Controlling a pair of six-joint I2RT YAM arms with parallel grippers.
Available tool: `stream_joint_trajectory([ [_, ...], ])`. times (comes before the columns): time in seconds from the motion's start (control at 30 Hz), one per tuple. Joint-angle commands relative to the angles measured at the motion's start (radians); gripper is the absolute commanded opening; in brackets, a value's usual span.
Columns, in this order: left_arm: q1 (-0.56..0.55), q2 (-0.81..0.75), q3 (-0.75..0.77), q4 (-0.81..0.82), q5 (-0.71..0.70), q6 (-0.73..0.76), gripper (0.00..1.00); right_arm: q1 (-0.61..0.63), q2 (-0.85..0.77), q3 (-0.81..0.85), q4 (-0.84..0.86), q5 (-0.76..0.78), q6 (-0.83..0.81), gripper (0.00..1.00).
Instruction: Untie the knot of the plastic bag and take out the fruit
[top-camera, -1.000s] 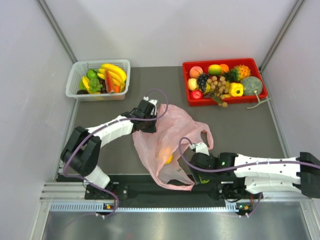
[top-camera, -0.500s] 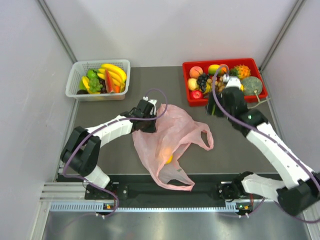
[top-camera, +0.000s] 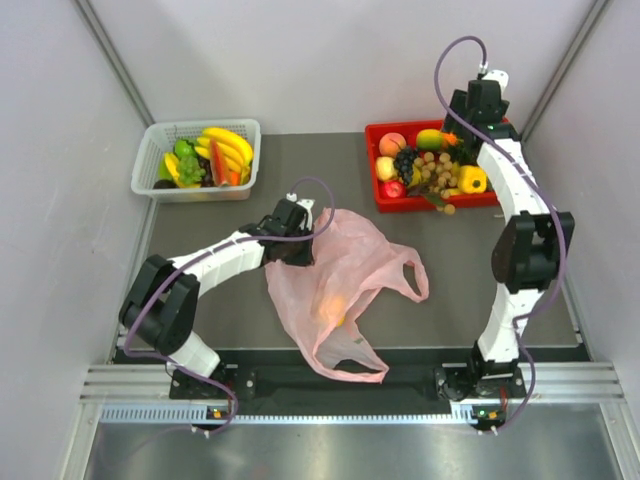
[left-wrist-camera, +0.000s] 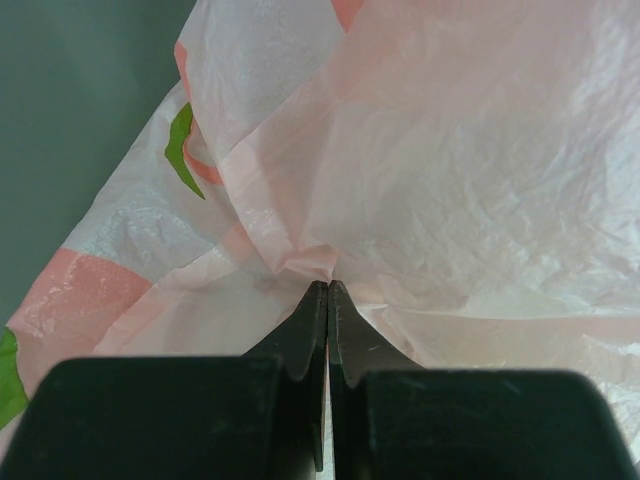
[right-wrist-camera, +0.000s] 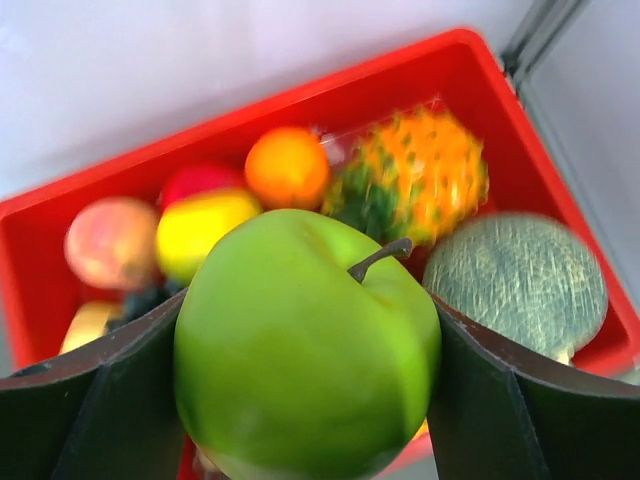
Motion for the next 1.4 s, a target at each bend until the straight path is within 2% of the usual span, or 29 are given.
stream_joint_trajectory([
  [0.0,0.002,-0.031,-0.008,0.027,0.023,-0.001,0.00,-0.022,0.150,0.180,-0.002,-0.001,-0.040,0.07],
  [0.07,0.004,-0.029,-0.009,0.028,0.029,-0.001,0.00,-0.035,0.236,0.255,-0.013,0.001,-0.021,0.08],
  [0.2,0.002,-0.035,-0.017,0.031,0.037,0.001,0.00,-0.077,0.304,0.283,-0.007,-0.001,0.052,0.11],
  [0.27,0.002,-0.034,-0.020,0.031,0.036,0.004,0.00,-0.123,0.320,0.280,-0.004,-0.028,0.060,0.20],
  [0.33,0.002,-0.034,-0.020,0.033,0.037,0.005,0.00,-0.132,0.318,0.265,0.001,-0.042,0.054,0.23],
  [0.43,0.004,-0.026,-0.014,0.040,0.042,0.005,0.00,-0.140,0.299,0.237,0.026,-0.061,0.014,0.38],
  [0.53,0.004,-0.017,-0.011,0.045,0.049,-0.001,0.00,-0.143,0.298,0.257,-0.002,-0.100,-0.023,0.63],
  [0.6,0.002,-0.017,-0.014,0.051,0.049,-0.004,0.00,-0.144,0.298,0.275,-0.023,-0.102,-0.040,0.99],
  [0.83,0.002,-0.026,-0.014,0.045,0.040,-0.004,0.00,-0.144,0.245,0.277,-0.062,-0.116,-0.067,1.00],
  [0.97,0.004,-0.038,-0.006,0.034,0.022,-0.001,0.00,-0.144,0.131,0.271,-0.097,-0.143,-0.058,1.00],
  [1.03,0.004,-0.038,-0.005,0.034,0.014,0.001,0.00,-0.144,0.056,0.214,-0.105,-0.160,-0.032,0.99],
  [1.13,0.011,-0.020,-0.008,0.042,-0.004,0.002,0.00,-0.137,-0.188,0.047,-0.117,-0.246,-0.017,1.00],
  [1.2,0.014,0.000,-0.014,0.051,-0.013,-0.001,0.00,-0.109,-0.288,-0.101,-0.146,-0.314,-0.017,1.00],
  [1.27,0.017,0.015,-0.018,0.066,-0.012,-0.007,0.00,-0.023,-0.437,-0.206,-0.174,-0.361,-0.055,1.00],
  [1.37,0.016,0.035,-0.025,0.083,-0.023,-0.011,0.00,0.147,-0.633,-0.471,-0.189,-0.360,-0.102,1.00],
])
